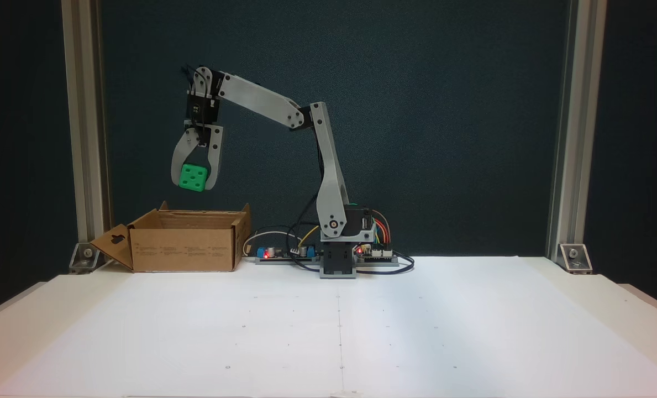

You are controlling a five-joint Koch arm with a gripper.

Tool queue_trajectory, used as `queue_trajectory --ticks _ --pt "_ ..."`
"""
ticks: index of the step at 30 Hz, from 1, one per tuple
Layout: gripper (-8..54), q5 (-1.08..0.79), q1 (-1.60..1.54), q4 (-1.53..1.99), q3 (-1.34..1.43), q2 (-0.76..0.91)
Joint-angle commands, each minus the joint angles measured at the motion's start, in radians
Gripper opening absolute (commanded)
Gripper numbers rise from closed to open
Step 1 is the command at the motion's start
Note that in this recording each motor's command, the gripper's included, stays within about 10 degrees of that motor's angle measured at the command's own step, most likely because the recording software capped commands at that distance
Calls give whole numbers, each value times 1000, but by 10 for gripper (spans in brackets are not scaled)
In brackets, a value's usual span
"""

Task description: Grasp a green dice and put it in the bin.

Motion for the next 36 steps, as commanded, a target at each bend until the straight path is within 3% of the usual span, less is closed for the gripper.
queue_trajectory --ticks 1,3,4,5,10,23,27,36 --pt "122 -84 20 92 -28 21" --pt "133 -83 20 91 -26 20" --pt "200 -84 20 91 -28 11" --pt "308 -84 20 91 -26 -6" --pt "479 -84 20 67 -26 -38" --pt "447 -74 2 29 -26 -48" --pt "446 78 -63 5 -28 -48" --pt "449 195 -410 3 -28 91"
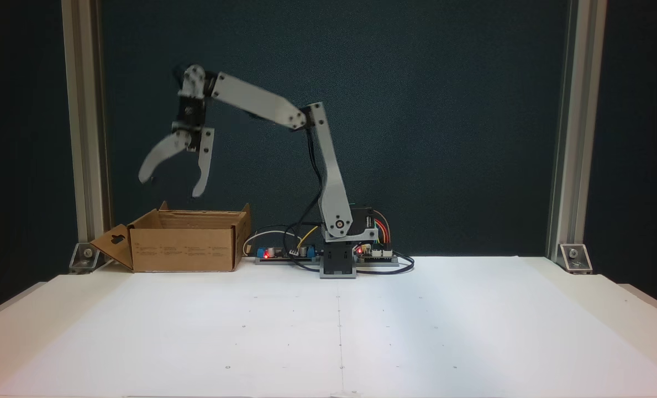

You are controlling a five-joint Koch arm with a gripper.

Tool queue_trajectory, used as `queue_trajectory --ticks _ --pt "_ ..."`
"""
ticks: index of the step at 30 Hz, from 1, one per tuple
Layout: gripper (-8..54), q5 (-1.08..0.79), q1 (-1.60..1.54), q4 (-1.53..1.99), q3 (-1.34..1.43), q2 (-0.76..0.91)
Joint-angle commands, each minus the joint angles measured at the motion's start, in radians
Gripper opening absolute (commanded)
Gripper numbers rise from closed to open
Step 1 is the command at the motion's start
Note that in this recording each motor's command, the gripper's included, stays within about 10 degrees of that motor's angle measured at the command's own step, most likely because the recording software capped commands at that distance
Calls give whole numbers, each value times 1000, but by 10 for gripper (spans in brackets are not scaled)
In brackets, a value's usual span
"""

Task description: Grasp a green dice and put it in the bin.

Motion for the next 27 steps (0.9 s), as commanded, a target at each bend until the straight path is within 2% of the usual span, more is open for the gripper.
queue_trajectory --ticks 1,9,19,27 --pt "449 77 -117 5 -28 83" --pt "450 106 -680 5 -28 164" --pt "448 279 -1423 -64 -17 172" --pt "450 279 -1528 -184 97 204"
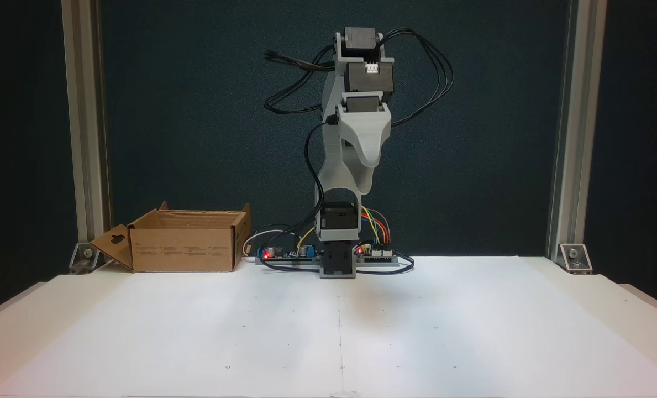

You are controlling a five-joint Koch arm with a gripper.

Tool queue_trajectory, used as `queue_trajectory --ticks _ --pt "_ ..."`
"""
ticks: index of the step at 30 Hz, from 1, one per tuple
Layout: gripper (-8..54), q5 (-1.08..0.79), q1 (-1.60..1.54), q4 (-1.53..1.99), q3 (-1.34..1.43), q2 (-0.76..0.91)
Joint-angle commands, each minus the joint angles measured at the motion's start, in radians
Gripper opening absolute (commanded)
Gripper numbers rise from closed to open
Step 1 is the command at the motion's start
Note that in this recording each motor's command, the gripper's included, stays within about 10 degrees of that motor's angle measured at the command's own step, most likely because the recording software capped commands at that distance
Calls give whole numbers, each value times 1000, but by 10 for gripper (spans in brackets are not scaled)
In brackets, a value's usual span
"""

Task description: Grasp a green dice and put it in the bin.

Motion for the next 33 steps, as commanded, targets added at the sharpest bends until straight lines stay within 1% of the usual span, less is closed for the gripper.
queue_trajectory --ticks 1,4,9,15,24,33 --pt "450 49 -17 -54 37 66" --pt "450 49 -17 -176 202 156" --pt "443 40 8 -406 558 337" --pt "440 32 38 -656 798 460" --pt "440 34 75 -1000 963 495" --pt "439 6 106 -1320 1312 528"
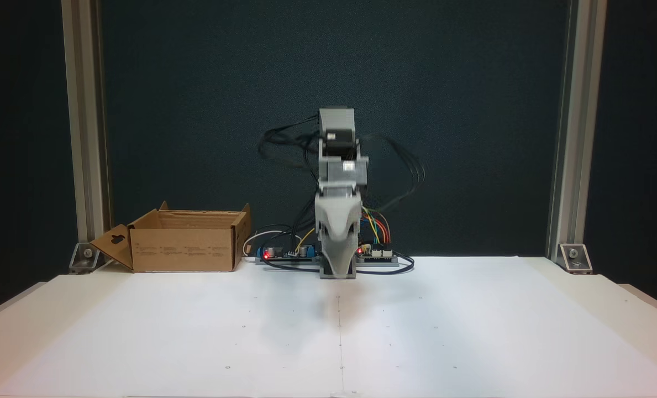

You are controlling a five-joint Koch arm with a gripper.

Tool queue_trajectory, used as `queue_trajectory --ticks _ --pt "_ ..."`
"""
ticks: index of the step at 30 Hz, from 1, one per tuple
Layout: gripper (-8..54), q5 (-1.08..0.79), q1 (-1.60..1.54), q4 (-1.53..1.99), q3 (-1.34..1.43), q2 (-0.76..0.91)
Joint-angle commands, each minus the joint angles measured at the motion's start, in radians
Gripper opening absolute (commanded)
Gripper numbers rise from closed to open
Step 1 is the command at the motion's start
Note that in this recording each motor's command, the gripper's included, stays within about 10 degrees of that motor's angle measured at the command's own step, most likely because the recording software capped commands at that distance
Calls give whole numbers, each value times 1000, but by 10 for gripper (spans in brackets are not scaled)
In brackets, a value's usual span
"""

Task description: Grasp a green dice and put it in the bin.

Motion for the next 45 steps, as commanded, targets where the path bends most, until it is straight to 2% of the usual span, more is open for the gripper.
queue_trajectory --ticks 1,16,26,36,45 --pt "439 6 -9 -167 11 43" --pt "448 -8 -31 -619 138 192" --pt "447 -51 -25 -865 351 230" --pt "449 -67 -23 -1103 529 368" --pt "439 -121 -17 -1311 710 373"
